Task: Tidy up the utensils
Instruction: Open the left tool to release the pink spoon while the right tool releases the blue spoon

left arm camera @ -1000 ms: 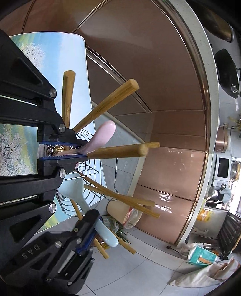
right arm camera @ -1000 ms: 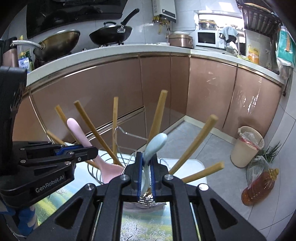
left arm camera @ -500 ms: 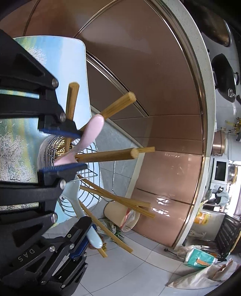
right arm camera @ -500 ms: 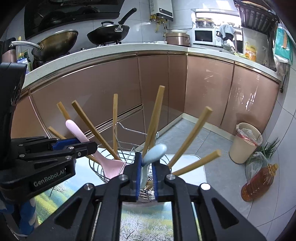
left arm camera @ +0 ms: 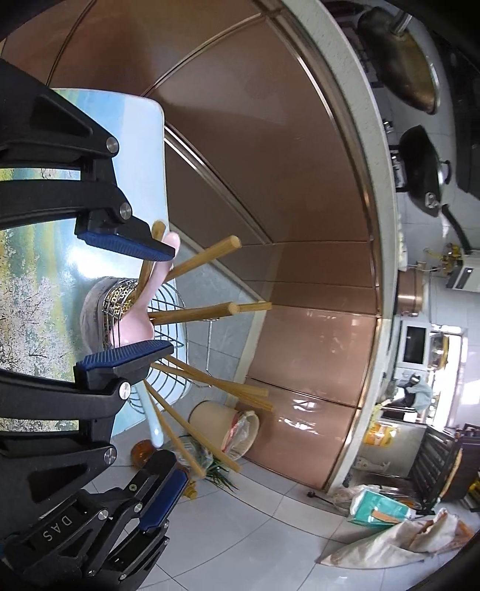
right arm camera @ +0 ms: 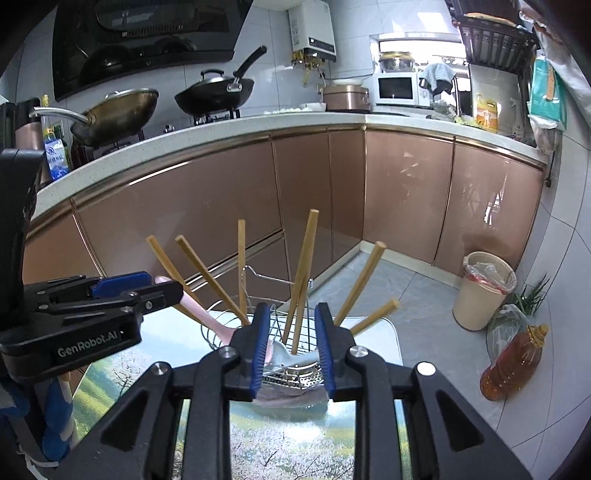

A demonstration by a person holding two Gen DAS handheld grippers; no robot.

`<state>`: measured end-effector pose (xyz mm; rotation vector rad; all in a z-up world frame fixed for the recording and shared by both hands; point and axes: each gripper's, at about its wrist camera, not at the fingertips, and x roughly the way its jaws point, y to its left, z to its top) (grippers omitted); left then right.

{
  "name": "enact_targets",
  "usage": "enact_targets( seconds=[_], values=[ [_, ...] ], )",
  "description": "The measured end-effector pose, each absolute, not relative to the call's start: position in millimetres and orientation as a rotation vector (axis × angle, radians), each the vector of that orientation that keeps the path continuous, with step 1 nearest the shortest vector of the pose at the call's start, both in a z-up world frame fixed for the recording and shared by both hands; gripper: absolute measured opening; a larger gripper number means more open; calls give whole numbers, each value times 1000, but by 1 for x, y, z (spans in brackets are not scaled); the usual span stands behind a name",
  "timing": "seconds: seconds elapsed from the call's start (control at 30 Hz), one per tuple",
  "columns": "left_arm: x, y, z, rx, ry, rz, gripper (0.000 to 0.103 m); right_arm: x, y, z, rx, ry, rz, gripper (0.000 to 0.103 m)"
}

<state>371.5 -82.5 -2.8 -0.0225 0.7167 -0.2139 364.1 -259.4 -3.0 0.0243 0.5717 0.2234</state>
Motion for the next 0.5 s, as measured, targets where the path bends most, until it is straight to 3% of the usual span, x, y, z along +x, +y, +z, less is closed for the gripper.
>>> enact_targets(
  seconds=[0.13,0.23,0.37,0.5],
  values=[
    [351,-78,9,-13,674,-203,49,349,-265,2,43,557,216,26],
    [335,-74,15,-10,648,-193,51,335,-268,5,57,546,207,35],
    [314,-69,19,-12,628,-188,53,317,-271,8,69,536,196,37],
    [296,-65,23,-12,607,-177,61,296,-274,13,85,522,186,40]
  ],
)
